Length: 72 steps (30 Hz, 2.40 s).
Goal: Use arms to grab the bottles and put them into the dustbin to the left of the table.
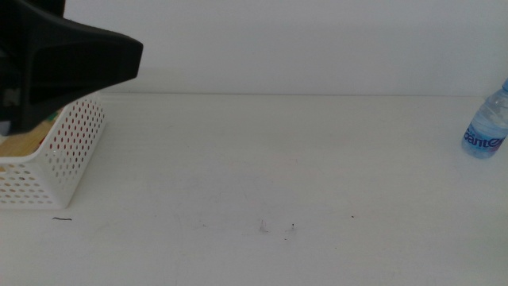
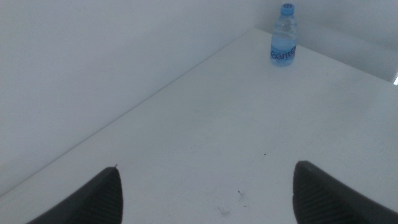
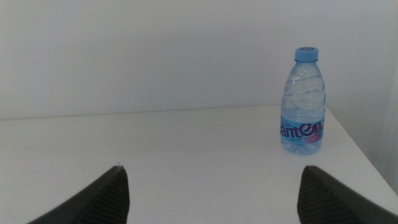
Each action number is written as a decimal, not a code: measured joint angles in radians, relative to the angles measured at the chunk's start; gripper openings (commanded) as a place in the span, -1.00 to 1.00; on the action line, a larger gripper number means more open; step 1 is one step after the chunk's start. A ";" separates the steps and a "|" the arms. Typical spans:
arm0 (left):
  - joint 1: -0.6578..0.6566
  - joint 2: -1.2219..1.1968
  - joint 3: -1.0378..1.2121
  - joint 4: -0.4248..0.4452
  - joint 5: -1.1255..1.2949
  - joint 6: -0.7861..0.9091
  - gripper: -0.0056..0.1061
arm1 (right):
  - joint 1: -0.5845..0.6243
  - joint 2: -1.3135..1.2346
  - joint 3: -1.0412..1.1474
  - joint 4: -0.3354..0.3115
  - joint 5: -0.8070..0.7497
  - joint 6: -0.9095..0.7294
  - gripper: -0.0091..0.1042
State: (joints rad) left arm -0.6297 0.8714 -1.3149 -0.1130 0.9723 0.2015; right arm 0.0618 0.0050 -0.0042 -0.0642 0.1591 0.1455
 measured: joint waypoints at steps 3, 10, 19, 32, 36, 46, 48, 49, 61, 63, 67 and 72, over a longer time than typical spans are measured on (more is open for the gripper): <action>0.000 0.002 0.000 0.002 0.000 -0.007 0.78 | 0.000 0.000 0.000 0.000 0.000 0.000 0.74; 0.000 0.002 0.000 0.002 -0.035 -0.015 0.78 | 0.000 0.000 0.000 0.000 0.000 0.000 0.74; 0.000 0.002 0.000 0.002 -0.078 -0.015 0.78 | 0.000 0.000 0.000 0.000 0.000 0.000 0.74; 0.000 0.002 0.000 0.011 -0.082 -0.015 0.78 | -0.006 0.019 0.001 -0.096 -0.128 -0.014 0.74; -0.001 0.002 0.000 0.014 -0.082 -0.017 0.78 | -0.042 0.236 -0.040 -0.103 -0.243 -0.032 0.74; -0.001 0.002 0.000 0.038 -0.082 -0.017 0.78 | -0.081 1.076 -0.118 -0.033 -0.855 -0.051 0.74; -0.001 0.002 0.000 0.040 -0.082 -0.017 0.78 | -0.081 1.215 -0.120 -0.033 -1.030 -0.051 0.74; -0.001 0.002 0.000 0.042 -0.082 -0.017 0.78 | -0.081 1.285 -0.122 -0.033 -1.111 -0.051 0.74; -0.001 0.002 0.000 0.046 -0.088 -0.017 0.78 | -0.081 1.732 -0.203 0.205 -1.353 -0.185 0.74; -0.001 0.002 0.000 0.046 -0.088 -0.017 0.78 | -0.081 1.782 -0.252 0.293 -1.355 -0.199 0.74; -0.001 0.002 0.000 0.046 -0.088 -0.017 0.78 | -0.081 1.876 -0.359 0.426 -1.357 -0.222 0.74; -0.001 0.002 0.000 0.048 -0.102 -0.017 0.78 | -0.081 1.981 -0.490 0.451 -1.361 -0.261 0.74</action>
State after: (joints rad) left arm -0.6303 0.8735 -1.3149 -0.0648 0.8705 0.1849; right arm -0.0193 1.9858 -0.4940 0.3869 -1.2019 -0.1159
